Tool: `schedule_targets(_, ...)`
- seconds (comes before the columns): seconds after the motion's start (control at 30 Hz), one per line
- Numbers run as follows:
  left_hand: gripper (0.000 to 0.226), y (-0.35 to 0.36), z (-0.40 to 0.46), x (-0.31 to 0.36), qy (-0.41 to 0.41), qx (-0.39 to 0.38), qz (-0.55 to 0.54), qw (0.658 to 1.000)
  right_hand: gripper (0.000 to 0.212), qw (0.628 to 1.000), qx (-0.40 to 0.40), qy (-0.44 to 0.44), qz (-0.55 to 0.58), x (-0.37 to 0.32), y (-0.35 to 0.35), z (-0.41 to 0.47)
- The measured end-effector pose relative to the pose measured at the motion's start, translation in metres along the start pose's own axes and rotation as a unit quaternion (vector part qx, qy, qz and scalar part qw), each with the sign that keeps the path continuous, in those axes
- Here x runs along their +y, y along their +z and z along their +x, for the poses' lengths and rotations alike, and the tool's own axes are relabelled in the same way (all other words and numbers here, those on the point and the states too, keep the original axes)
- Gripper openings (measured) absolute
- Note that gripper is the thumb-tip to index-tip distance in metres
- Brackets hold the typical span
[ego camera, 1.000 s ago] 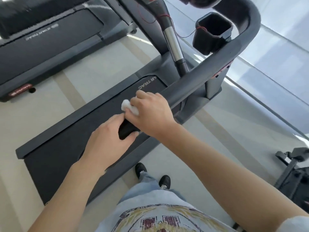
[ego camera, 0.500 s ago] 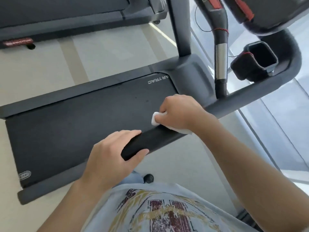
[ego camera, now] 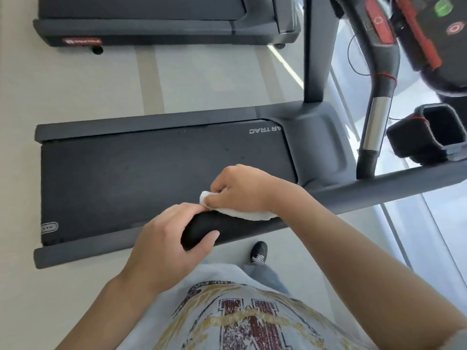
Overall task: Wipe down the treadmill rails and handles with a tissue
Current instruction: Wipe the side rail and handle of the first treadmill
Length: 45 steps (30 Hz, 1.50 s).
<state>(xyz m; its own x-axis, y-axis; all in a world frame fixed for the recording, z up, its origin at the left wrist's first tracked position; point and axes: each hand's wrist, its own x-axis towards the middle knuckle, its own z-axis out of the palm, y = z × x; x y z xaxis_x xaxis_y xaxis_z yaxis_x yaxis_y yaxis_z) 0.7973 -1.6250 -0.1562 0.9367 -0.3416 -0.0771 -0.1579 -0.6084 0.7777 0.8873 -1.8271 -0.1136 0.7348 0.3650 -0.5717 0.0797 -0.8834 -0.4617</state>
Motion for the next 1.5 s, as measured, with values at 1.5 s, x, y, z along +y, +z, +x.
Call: schedule_targets(1.5, 0.028, 0.207, 0.140, 0.226, 0.034, -0.002, 0.176, 0.984, 0.035, 0.824, 0.536, -0.141, -0.115, 0.298, -0.025, -0.147)
